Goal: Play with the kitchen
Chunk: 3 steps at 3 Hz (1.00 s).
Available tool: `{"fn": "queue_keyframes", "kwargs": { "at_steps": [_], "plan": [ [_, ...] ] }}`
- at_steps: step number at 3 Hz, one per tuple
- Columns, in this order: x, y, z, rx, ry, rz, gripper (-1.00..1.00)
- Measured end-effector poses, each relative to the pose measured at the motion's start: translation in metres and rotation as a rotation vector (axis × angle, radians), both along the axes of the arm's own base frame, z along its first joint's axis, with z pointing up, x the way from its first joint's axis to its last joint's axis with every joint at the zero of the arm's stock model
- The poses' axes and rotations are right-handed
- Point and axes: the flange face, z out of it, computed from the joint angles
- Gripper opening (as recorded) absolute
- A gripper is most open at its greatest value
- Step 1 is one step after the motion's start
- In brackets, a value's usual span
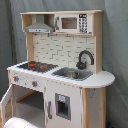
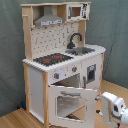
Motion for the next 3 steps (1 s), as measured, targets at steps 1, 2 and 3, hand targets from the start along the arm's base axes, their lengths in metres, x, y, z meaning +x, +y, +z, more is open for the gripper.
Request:
{"fn": "queue_keyframes", "kwargs": {
  "at_steps": [1,2,3],
  "plan": [
    [0.023,-0.012,-0.022,0.024,0.006,-0.092,1.00],
    [0.057,-0.044,-0.031,0.001,-0.018,-0.239,1.00],
    [0.092,-0.082,-0.029,0.010,-0.034,-0.321,1.00]
  ]
}}
